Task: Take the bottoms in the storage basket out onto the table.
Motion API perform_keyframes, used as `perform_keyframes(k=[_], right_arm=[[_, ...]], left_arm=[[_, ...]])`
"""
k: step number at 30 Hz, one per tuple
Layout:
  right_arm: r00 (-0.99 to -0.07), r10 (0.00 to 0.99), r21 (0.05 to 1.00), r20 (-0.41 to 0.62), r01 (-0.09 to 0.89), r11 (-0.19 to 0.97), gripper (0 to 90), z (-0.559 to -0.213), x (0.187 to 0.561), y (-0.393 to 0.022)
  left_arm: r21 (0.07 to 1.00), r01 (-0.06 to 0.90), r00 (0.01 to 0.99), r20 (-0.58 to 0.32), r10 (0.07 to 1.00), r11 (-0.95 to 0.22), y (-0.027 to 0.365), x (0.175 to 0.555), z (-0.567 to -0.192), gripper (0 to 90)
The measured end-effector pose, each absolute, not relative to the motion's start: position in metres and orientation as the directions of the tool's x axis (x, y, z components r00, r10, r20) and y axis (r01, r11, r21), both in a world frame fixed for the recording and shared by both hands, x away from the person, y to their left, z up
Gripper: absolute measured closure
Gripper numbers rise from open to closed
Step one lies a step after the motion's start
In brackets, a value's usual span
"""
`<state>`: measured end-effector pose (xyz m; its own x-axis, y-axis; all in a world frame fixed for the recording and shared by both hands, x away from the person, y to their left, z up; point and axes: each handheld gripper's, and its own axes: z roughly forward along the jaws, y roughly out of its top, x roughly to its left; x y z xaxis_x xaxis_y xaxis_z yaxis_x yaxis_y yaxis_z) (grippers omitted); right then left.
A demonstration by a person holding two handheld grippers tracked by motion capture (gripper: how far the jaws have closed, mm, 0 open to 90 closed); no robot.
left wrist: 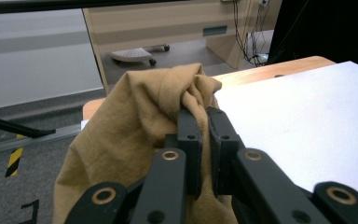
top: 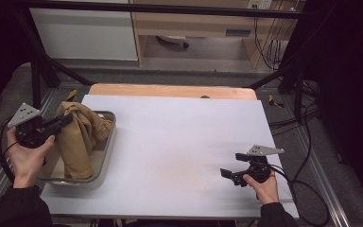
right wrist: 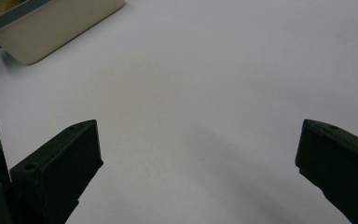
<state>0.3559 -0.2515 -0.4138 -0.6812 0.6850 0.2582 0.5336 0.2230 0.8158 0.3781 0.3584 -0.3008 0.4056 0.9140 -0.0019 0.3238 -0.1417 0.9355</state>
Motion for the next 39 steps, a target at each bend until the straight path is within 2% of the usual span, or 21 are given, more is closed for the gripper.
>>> perform_keyframes(k=[13,39], right_arm=[[-0.681,0.685,0.816,0.258,0.533,0.224,0.7,-0.414,0.356,-0.251],[-0.682,0.685,0.816,0.257,0.533,0.224,0.7,-0.414,0.356,-0.252]], left_arm=[[0.947,0.290,0.428,0.000,0.904,-0.137,0.351,0.371,-0.288,84.6],[0.944,0.288,0.474,0.005,0.881,-0.160,0.325,0.371,-0.280,84.6]])
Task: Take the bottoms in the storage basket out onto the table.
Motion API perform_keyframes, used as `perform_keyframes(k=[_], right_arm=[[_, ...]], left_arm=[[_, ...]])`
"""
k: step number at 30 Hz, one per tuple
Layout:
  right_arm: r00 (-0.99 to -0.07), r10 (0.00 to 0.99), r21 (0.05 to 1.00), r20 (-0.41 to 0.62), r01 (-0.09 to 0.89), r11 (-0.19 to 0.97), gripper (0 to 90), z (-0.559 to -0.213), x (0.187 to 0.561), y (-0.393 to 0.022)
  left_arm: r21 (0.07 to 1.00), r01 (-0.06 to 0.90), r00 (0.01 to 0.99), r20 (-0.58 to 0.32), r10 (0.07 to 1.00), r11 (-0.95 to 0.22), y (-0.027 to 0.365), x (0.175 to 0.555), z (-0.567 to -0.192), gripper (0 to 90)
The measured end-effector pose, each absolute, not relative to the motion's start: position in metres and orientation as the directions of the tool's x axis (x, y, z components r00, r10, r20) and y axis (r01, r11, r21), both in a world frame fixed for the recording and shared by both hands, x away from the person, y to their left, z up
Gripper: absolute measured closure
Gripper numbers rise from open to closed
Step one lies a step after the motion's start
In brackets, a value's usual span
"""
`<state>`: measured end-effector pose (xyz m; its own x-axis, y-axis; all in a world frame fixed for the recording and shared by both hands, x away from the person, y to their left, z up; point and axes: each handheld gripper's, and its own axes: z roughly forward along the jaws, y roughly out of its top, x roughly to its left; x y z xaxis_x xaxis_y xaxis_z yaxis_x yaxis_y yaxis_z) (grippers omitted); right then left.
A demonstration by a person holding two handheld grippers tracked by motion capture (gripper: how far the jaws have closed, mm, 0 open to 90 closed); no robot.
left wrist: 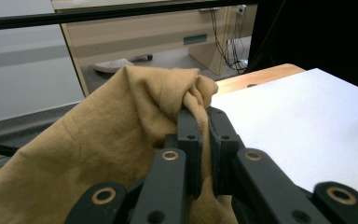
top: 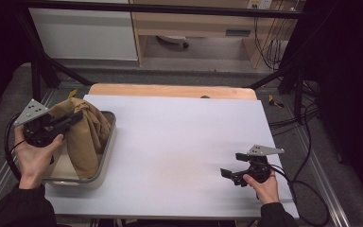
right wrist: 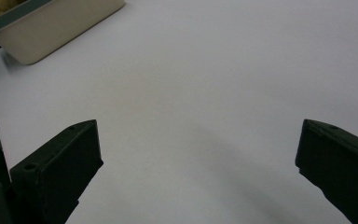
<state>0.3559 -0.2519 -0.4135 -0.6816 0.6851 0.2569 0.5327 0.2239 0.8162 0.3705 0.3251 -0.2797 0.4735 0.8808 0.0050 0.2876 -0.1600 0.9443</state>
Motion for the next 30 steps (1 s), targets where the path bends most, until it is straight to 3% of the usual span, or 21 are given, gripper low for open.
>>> perform_keyframes(k=[30], right_arm=[[-0.683,0.684,0.816,0.255,0.531,0.226,0.7,-0.413,0.356,-0.252]], left_arm=[[0.940,0.282,0.518,0.019,0.855,-0.192,0.292,0.376,-0.271,84.6]])
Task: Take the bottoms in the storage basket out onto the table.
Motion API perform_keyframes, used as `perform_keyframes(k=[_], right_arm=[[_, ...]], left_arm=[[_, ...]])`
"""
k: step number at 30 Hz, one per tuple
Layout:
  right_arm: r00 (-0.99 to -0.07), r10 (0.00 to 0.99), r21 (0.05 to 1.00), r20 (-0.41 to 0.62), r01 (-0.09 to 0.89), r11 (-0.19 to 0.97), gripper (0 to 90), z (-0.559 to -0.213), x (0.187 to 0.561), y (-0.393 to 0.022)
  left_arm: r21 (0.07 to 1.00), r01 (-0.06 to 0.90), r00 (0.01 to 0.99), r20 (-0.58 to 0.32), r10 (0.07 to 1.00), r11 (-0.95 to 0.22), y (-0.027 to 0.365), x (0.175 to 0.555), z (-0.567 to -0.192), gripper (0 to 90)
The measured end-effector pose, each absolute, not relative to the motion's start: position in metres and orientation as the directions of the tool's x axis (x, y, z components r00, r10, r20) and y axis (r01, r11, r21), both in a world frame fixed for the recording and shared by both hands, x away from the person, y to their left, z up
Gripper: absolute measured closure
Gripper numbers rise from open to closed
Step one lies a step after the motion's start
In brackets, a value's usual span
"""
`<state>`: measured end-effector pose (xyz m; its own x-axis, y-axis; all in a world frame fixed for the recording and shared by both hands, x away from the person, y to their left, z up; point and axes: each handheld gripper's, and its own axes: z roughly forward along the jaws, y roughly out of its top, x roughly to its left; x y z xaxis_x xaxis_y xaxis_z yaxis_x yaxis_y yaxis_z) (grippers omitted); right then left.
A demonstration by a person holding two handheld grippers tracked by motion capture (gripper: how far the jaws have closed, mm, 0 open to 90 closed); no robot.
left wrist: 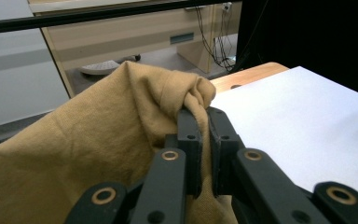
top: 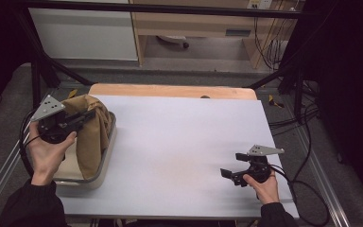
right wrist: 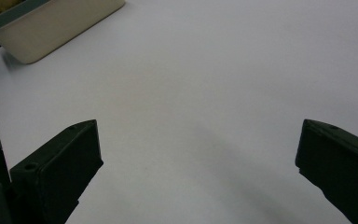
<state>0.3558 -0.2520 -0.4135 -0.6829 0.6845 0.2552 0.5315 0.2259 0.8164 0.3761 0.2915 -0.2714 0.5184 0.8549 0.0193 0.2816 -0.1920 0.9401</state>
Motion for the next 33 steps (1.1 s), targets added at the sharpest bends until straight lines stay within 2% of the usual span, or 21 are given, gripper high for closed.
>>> perform_keyframes(k=[33], right_arm=[[-0.682,0.686,0.815,0.254,0.532,0.228,0.7,-0.414,0.356,-0.252]], left_arm=[[0.930,0.281,0.578,0.033,0.815,-0.238,0.252,0.382,-0.273,84.7]])
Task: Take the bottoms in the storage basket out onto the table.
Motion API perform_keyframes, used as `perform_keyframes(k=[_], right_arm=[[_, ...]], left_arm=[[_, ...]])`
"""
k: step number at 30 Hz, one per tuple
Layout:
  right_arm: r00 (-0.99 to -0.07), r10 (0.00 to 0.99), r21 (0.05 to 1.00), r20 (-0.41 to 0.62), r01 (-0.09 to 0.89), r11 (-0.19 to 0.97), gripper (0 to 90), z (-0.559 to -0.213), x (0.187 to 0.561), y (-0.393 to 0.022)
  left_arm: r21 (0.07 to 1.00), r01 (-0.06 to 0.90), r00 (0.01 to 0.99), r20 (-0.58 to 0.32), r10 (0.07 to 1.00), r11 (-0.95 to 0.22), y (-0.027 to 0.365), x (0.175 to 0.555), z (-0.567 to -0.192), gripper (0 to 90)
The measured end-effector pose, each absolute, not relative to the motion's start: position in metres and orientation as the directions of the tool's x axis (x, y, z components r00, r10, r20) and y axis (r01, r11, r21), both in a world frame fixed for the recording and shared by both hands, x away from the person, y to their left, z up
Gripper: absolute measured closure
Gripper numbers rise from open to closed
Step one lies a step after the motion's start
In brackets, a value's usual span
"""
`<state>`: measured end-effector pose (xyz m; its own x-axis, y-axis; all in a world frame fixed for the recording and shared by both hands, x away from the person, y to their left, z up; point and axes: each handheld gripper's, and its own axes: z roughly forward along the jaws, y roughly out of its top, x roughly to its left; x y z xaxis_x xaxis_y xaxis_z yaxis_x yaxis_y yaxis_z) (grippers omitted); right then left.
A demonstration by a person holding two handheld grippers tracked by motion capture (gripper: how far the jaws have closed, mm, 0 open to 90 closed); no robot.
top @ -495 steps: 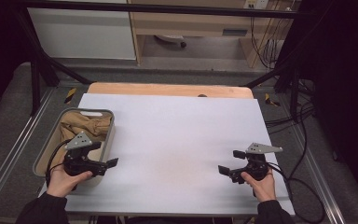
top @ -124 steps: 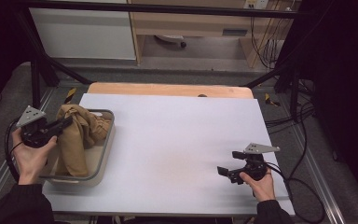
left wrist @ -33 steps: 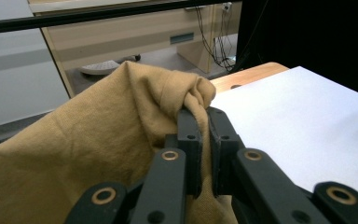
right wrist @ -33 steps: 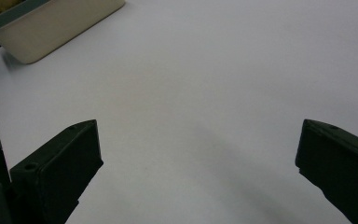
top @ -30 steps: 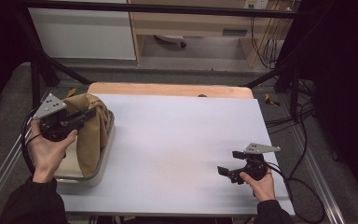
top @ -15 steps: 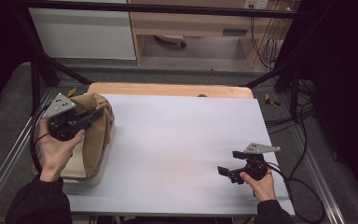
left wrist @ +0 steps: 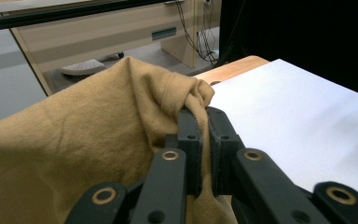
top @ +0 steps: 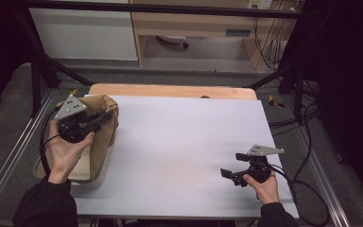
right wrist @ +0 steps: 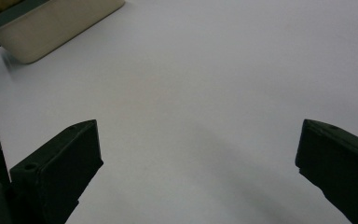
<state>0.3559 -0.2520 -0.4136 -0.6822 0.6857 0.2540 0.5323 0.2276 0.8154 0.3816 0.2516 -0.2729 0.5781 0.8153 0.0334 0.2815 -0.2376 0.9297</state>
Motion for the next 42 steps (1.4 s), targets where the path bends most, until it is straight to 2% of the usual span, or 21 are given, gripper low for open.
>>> perform_keyframes(k=[42], right_arm=[[-0.684,0.684,0.816,0.254,0.531,0.227,0.7,-0.413,0.356,-0.252]], left_arm=[[0.920,0.270,0.637,0.050,0.769,-0.283,0.208,0.386,-0.274,84.9]])
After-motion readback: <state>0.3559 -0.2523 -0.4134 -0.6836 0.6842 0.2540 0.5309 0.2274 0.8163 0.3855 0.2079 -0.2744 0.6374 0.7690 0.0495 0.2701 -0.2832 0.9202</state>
